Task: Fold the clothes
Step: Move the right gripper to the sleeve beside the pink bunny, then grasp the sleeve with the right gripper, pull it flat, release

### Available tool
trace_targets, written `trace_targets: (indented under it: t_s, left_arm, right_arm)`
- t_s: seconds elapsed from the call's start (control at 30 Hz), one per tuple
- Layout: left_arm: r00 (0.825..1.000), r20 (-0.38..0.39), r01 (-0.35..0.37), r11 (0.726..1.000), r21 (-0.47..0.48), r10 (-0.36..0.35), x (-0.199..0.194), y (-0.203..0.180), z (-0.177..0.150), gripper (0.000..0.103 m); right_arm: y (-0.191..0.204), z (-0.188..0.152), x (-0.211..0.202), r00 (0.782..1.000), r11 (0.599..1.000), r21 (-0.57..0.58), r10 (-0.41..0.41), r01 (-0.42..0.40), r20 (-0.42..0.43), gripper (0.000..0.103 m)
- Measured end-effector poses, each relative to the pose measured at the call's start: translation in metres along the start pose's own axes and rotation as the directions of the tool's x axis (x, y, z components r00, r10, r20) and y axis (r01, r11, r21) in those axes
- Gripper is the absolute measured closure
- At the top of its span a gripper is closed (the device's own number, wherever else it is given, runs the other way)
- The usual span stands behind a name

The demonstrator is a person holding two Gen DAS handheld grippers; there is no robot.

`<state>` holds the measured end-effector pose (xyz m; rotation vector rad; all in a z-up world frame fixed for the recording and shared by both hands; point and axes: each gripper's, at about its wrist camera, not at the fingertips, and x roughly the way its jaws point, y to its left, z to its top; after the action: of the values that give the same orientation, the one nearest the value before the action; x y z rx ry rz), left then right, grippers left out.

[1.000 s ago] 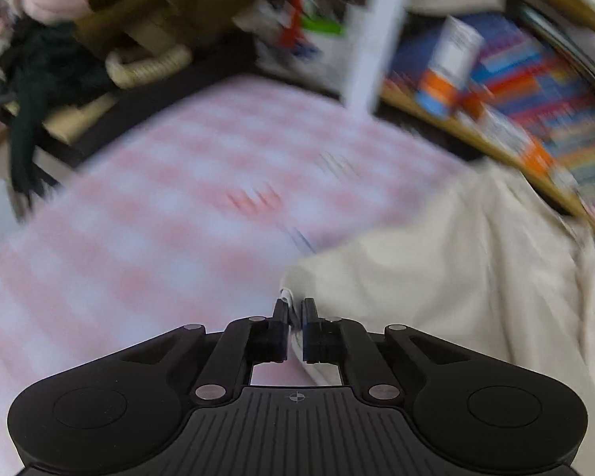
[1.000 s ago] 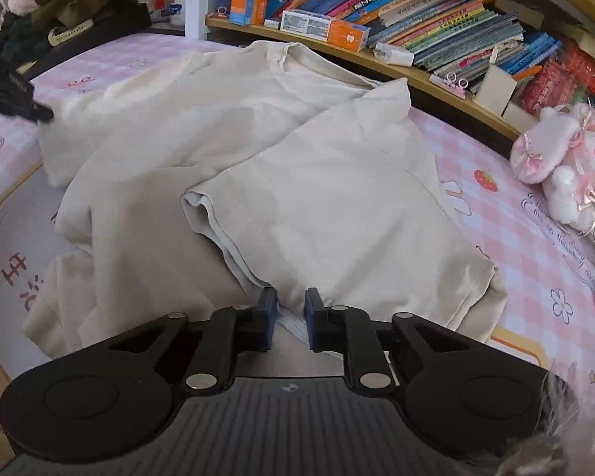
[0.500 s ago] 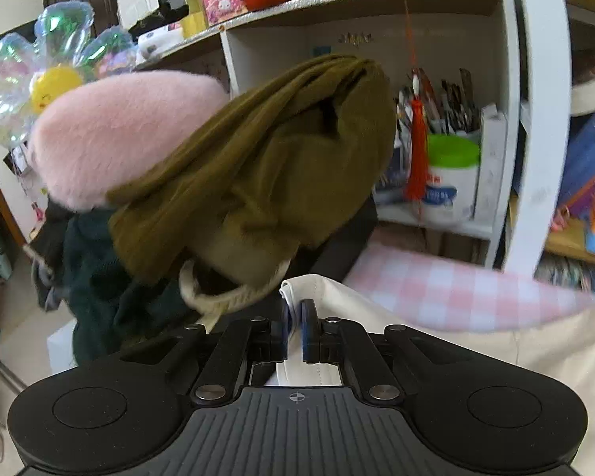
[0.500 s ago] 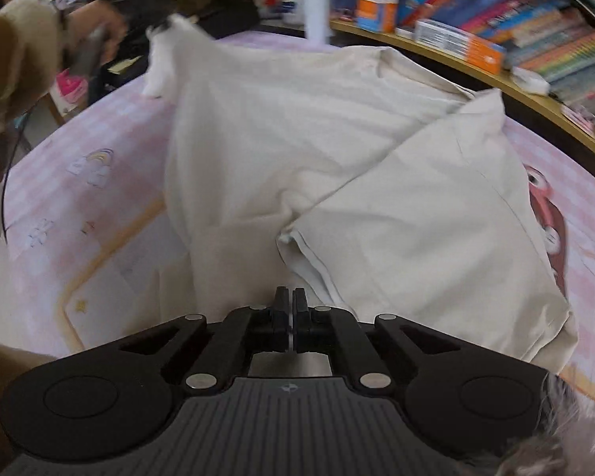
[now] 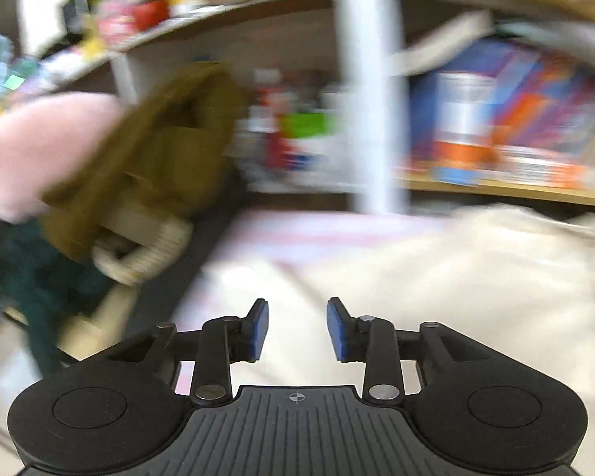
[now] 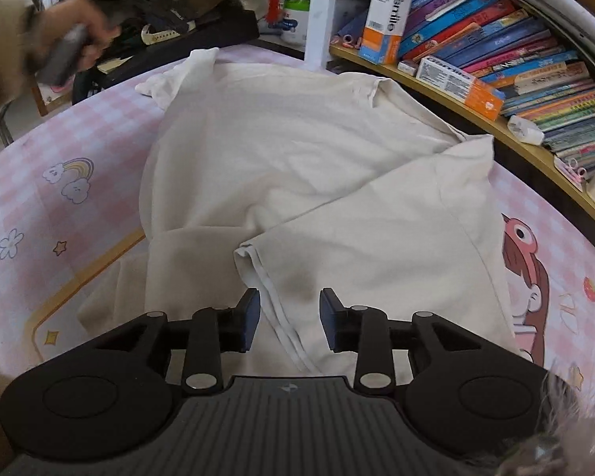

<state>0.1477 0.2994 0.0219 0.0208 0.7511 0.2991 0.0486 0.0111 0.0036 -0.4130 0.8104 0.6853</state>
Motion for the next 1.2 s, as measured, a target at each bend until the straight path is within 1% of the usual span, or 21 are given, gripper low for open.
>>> trace_targets:
  t_s: [0.07,0.13,0.2,0.27,0.3,0.33,0.37,0.43,0.5,0.6,0.63,0.7,0.77,0.87,0.9,0.93,0.97,1.07,1.1,1.2]
  left_arm:
    - [0.997,-0.020,0.080,0.997,-0.013,-0.081,-0.020,-0.019,-0.020,0.055]
    - [0.986,-0.038,0.160,0.987,-0.028,-0.161,-0.040,-0.038,-0.041,0.053]
    - [0.969,-0.056,0.238,0.970,-0.044,-0.240,-0.060,-0.056,-0.061,0.053]
    - [0.945,-0.072,0.314,0.947,-0.062,-0.318,-0.080,-0.075,-0.082,0.053]
    - [0.931,-0.079,0.351,0.934,-0.071,-0.356,-0.090,-0.084,-0.092,0.053]
    - [0.915,-0.086,0.388,0.918,-0.080,-0.394,-0.100,-0.094,-0.102,0.053]
    - [0.919,-0.094,0.376,0.923,-0.087,-0.383,-0.100,-0.097,-0.105,0.053]
    - [0.930,-0.112,0.341,0.935,-0.099,-0.350,-0.100,-0.101,-0.109,0.053]
    - [0.939,-0.130,0.305,0.946,-0.110,-0.318,-0.099,-0.105,-0.113,0.053]
    - [0.953,-0.136,0.256,0.959,-0.119,-0.271,-0.103,-0.109,-0.115,0.053]
    - [0.958,-0.131,0.239,0.964,-0.119,-0.254,-0.106,-0.111,-0.116,0.053]
    - [0.968,-0.119,0.208,0.971,-0.119,-0.222,-0.112,-0.115,-0.117,0.053]
    - [0.973,-0.118,0.181,0.976,-0.124,-0.196,-0.116,-0.120,-0.117,0.053]
    - [0.979,-0.124,0.144,0.980,-0.134,-0.161,-0.121,-0.123,-0.119,0.053]
    - [0.981,-0.124,0.132,0.982,-0.134,-0.149,-0.123,-0.124,-0.119,0.053]
    - [0.983,-0.124,0.122,0.983,-0.136,-0.139,-0.126,-0.124,-0.120,0.053]
    - [0.984,-0.122,0.112,0.984,-0.139,-0.129,-0.129,-0.124,-0.121,0.053]
    - [0.987,-0.125,0.082,0.985,-0.149,-0.101,-0.136,-0.124,-0.123,0.053]
    - [0.988,-0.127,0.071,0.986,-0.152,-0.090,-0.138,-0.124,-0.124,0.053]
    - [0.989,-0.135,0.038,0.986,-0.160,-0.060,-0.145,-0.123,-0.127,0.053]
  right_arm:
    - [0.006,0.003,0.007,1.000,0.999,-0.033,0.009,-0.009,-0.001,0.067]
    - [0.011,0.005,0.015,1.000,0.998,-0.070,0.010,-0.011,-0.001,0.066]
    - [0.013,0.005,0.021,1.000,0.995,-0.101,0.004,-0.004,0.001,0.066]
    - [0.012,0.005,0.025,1.000,0.994,-0.107,0.007,-0.006,0.007,0.068]
    - [0.009,0.005,0.026,1.000,0.995,-0.102,0.013,-0.012,0.011,0.074]
    - [0.006,0.005,0.027,1.000,0.995,-0.094,0.014,-0.013,0.014,0.092]
    - [0.002,0.005,0.028,1.000,0.996,-0.086,0.013,-0.012,0.016,0.096]
    - [-0.011,0.006,0.023,0.999,0.999,-0.035,0.030,-0.029,0.045,0.098]
    - [-0.032,0.006,0.006,0.994,1.000,0.005,-0.020,0.019,0.103,0.098]
    - [-0.089,0.003,-0.026,0.975,0.986,0.092,-0.154,0.141,0.161,0.098]
    - [-0.116,-0.002,-0.035,0.964,0.972,0.140,-0.213,0.191,0.158,0.098]
    - [-0.169,-0.013,-0.051,0.936,0.929,0.230,-0.326,0.291,0.132,0.098]
    - [-0.222,-0.026,-0.062,0.892,0.862,0.312,-0.444,0.399,0.085,0.098]
    - [-0.286,-0.048,-0.064,0.849,0.776,0.398,-0.529,0.489,-0.010,0.098]
    - [-0.302,-0.056,-0.061,0.854,0.767,0.423,-0.520,0.483,-0.034,0.098]
    - [-0.315,-0.063,-0.055,0.865,0.766,0.440,-0.500,0.469,-0.052,0.098]
    - [-0.323,-0.069,-0.048,0.870,0.768,0.440,-0.488,0.466,-0.069,0.098]
    - [-0.332,-0.078,-0.031,0.880,0.776,0.430,-0.464,0.461,-0.106,0.098]
    - [-0.334,-0.080,-0.027,0.882,0.775,0.436,-0.457,0.458,-0.114,0.099]
    - [-0.338,-0.084,-0.022,0.876,0.759,0.455,-0.468,0.466,-0.117,0.099]
